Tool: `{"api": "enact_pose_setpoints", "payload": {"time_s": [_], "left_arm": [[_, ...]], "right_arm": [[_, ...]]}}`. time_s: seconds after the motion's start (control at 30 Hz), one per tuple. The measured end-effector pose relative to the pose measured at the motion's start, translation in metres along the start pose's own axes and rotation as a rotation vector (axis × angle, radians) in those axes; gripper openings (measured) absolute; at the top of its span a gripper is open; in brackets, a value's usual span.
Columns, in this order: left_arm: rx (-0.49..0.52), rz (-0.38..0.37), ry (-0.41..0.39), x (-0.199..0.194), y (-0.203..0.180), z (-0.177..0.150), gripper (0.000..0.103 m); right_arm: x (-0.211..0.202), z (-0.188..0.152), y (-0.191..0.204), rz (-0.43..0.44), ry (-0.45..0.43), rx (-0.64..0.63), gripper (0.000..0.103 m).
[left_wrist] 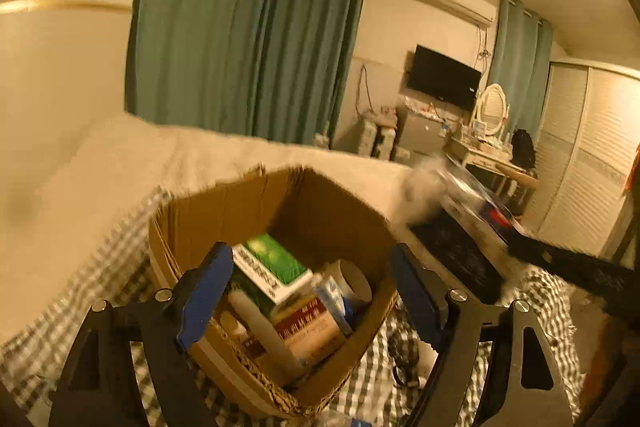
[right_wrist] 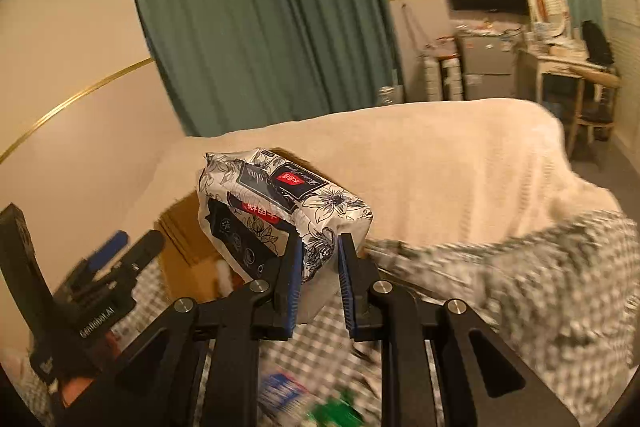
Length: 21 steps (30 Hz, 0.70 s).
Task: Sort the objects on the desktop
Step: 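Drop the floral tissue pack into the cardboard box with the right tool, then hold the water bottle in the left tool while the right tool grasps the snack sachet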
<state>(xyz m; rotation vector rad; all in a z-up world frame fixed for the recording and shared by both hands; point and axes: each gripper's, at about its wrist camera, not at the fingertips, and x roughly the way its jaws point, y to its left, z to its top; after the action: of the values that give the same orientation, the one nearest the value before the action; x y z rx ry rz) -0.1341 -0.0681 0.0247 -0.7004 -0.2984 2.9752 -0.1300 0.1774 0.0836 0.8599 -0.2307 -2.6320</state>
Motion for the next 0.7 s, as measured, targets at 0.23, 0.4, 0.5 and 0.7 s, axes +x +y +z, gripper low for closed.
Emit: {"api": "enact_pose_setpoints", "payload": {"time_s": [0.23,0.4,0.5,0.7], "left_arm": [[0.034,-0.116,0.126,0.009,0.004,-0.05,0.083],[0.01,-0.122,0.136,0.011,0.009,-0.05,0.087],[0.022,-0.117,0.133,0.005,0.006,-0.055,0.098],[0.098,-0.153,0.223,-0.003,-0.019,-0.09,0.099]], "right_arm": [[0.052,0.009,0.028,0.026,0.026,-0.047,0.016],[0.088,0.01,0.039,0.084,0.072,-0.007,0.061],[0.073,0.001,0.032,0.092,0.035,0.019,0.075],[0.03,-0.036,-0.004,-0.014,0.065,-0.039,0.075]]}}
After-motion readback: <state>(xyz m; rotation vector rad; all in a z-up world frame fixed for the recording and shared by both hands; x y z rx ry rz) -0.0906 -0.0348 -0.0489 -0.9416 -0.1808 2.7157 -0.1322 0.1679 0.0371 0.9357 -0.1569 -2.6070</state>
